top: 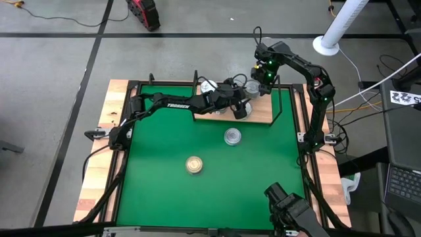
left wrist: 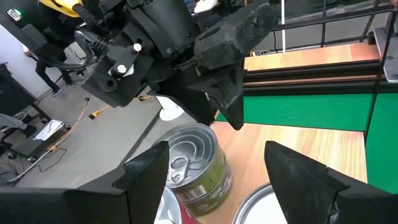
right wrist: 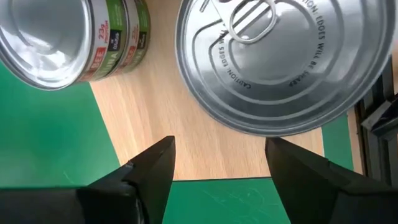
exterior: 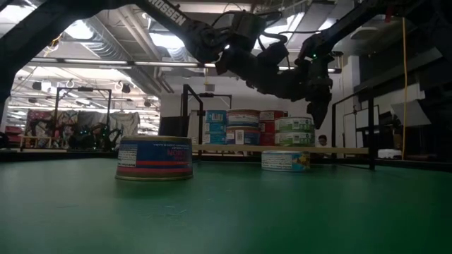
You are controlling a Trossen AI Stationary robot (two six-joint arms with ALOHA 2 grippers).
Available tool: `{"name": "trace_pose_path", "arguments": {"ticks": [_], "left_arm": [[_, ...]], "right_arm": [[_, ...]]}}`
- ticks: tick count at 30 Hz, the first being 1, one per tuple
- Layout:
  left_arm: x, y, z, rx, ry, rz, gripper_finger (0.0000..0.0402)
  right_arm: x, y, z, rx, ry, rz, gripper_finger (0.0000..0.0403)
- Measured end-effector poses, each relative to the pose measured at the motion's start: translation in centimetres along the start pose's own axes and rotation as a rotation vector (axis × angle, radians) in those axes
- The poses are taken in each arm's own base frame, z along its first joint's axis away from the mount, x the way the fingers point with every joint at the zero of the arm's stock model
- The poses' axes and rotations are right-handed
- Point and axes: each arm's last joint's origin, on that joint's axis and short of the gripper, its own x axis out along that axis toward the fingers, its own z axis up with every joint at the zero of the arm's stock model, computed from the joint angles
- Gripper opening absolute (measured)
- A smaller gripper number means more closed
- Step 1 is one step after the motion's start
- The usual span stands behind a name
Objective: Stack canned seafood by type on shelf
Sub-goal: Stack the green tuna can on top of the green tuna can on the shelf, then stack the blue pink tuna can on top of the blue pink tuna cans on the shelf
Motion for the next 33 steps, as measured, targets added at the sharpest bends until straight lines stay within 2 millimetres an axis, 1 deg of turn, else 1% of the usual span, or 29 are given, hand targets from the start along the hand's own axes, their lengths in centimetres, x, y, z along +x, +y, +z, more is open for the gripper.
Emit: {"name": "trace_pose_path", "arguments": {"ticks": [6,10,13,18,23,26,29,33], "left_arm": [[-0.1,-0.4,0.1,0.003,-0.004,-0.008,0.026],[-0.4,-1.3,0.4,0.02,-0.01,-0.024,0.026],[-1.0,-2.0,1.1,0.059,-0.019,-0.041,0.026],[-2.7,-3.2,2.7,0.119,-0.024,-0.082,0.026],[-4.5,-3.8,4.3,0.148,-0.022,-0.113,0.026],[-5.2,-3.9,4.9,0.152,-0.025,-0.122,0.026],[-5.7,-4.0,5.2,0.158,-0.02,-0.129,0.026],[-6.7,-3.9,5.7,0.177,0.016,-0.146,0.026]], "right_arm": [[0.0,0.0,0.0,0.006,0.0,0.002,0.0248],[0.0,0.0,0.0,0.008,0.0,0.003,0.0248],[0.0,0.0,0.0,0.009,0.014,-0.012,0.0248],[0.0,-0.1,-0.3,0.012,0.075,-0.062,0.0248],[-0.1,0.0,-0.6,0.008,0.12,-0.08,0.0248],[-0.9,0.2,-0.5,0.004,0.105,-0.092,0.0248],[-2.4,0.6,-0.3,-0.005,0.066,-0.118,0.0248],[-4.6,1.7,-0.3,-0.011,-0.038,-0.102,0.0248]]}}
